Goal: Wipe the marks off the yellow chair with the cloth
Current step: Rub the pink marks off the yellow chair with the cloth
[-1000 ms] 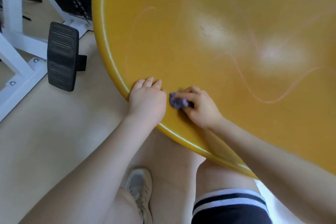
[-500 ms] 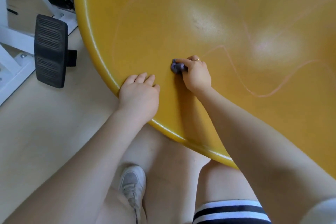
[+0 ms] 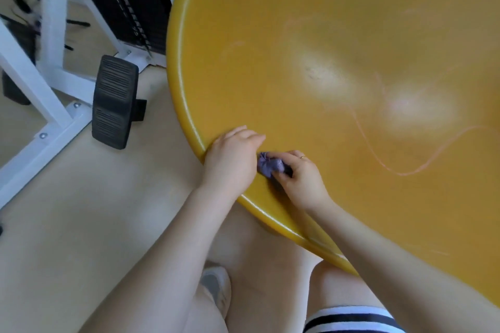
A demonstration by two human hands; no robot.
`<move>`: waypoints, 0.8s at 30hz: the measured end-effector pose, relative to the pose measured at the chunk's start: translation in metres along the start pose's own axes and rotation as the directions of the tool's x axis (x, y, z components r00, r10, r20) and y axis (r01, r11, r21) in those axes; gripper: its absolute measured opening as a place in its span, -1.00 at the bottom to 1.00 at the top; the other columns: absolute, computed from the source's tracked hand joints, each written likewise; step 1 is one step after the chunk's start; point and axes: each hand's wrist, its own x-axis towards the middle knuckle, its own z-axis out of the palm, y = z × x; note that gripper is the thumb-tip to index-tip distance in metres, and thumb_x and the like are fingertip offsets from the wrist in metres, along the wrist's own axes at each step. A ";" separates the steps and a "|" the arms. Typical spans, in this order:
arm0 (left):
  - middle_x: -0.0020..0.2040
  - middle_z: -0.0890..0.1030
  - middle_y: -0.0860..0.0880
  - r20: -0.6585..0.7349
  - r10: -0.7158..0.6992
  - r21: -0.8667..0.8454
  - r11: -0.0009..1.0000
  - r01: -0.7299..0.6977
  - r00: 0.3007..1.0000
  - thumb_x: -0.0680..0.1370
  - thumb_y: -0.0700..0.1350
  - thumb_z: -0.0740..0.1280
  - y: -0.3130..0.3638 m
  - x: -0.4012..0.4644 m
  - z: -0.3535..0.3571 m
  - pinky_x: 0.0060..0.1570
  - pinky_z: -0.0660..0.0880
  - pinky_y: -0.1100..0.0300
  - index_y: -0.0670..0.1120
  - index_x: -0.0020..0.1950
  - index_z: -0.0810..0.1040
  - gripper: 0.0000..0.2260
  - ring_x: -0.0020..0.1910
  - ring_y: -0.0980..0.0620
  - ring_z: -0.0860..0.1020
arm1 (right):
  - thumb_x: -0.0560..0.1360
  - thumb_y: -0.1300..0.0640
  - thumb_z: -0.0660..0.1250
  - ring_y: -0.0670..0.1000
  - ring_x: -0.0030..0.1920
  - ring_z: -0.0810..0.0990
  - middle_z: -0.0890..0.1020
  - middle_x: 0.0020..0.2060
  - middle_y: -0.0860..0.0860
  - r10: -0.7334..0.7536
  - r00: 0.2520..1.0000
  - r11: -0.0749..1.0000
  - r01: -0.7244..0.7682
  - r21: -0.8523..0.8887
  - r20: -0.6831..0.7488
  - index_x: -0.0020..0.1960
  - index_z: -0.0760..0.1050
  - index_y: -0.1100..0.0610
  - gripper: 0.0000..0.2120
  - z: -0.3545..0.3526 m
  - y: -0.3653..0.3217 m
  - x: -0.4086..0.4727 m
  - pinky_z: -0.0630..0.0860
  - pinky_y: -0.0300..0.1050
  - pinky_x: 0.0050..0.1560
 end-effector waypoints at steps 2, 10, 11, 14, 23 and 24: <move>0.13 0.63 -0.12 -0.294 0.026 -0.081 0.995 -0.052 0.956 0.44 -0.22 0.03 -0.013 -0.006 -0.015 0.20 0.43 -0.05 -0.17 0.17 0.59 -0.56 0.23 -0.15 0.51 | 0.44 0.34 0.30 0.11 0.04 0.55 0.61 -0.02 0.09 0.124 0.989 0.961 -0.101 0.256 -0.076 0.14 0.53 0.12 -0.70 0.005 -0.029 0.021 0.41 -0.18 0.01; 0.29 0.43 0.14 -0.090 -0.381 -0.793 0.587 0.166 0.920 0.55 -0.26 0.26 -0.072 -0.010 -0.044 0.23 0.39 0.21 0.03 0.54 -0.03 -0.32 0.25 0.15 0.47 | 0.35 0.27 0.25 0.06 -0.31 0.47 0.51 -0.42 0.00 0.212 0.970 0.867 -0.132 0.481 -0.117 -0.28 0.48 0.07 -0.87 0.047 -0.114 0.049 0.43 -0.01 -0.25; 0.26 0.46 0.19 -0.096 -0.378 -0.793 0.589 0.159 0.921 0.56 -0.24 0.25 -0.076 -0.011 -0.040 0.25 0.39 0.19 0.07 0.53 0.01 -0.36 0.23 0.20 0.48 | 0.35 0.28 0.24 0.05 -0.37 0.43 0.47 -0.47 0.00 0.220 0.967 0.854 -0.129 0.504 -0.126 -0.34 0.44 0.07 -0.84 0.048 -0.124 0.055 0.40 -0.03 -0.31; 0.28 0.45 0.24 -0.107 -0.426 -0.857 0.498 0.134 0.898 0.58 -0.22 0.20 -0.075 -0.013 -0.032 0.29 0.35 0.19 0.12 0.51 0.09 -0.44 0.26 0.29 0.43 | 0.41 0.34 0.25 0.00 -0.40 0.38 0.43 -0.48 0.03 0.198 0.965 0.801 -0.057 0.596 -0.174 -0.31 0.44 0.23 -0.87 0.040 -0.156 0.077 0.34 -0.11 -0.36; 0.32 0.25 0.33 -0.194 -0.476 -0.845 0.526 0.100 0.858 0.62 -0.13 0.15 -0.065 0.000 -0.038 0.27 0.26 0.37 0.16 0.51 0.03 -0.48 0.28 0.35 0.29 | 0.40 0.30 0.26 -0.08 -0.39 0.37 0.41 -0.48 -0.11 0.200 0.942 0.847 -0.028 0.530 -0.270 -0.39 0.29 0.02 -0.71 0.044 -0.137 0.100 0.35 -0.17 -0.33; 0.34 0.24 0.31 -0.205 -0.472 -0.837 0.539 0.097 0.857 0.62 -0.12 0.15 -0.064 0.000 -0.038 0.27 0.26 0.36 0.16 0.51 0.03 -0.48 0.30 0.33 0.28 | 0.37 0.25 0.24 0.01 -0.30 0.45 0.49 -0.40 -0.03 0.210 0.935 0.897 -0.068 0.438 -0.286 -0.34 0.33 0.00 -0.79 0.045 -0.118 0.099 0.40 -0.08 -0.24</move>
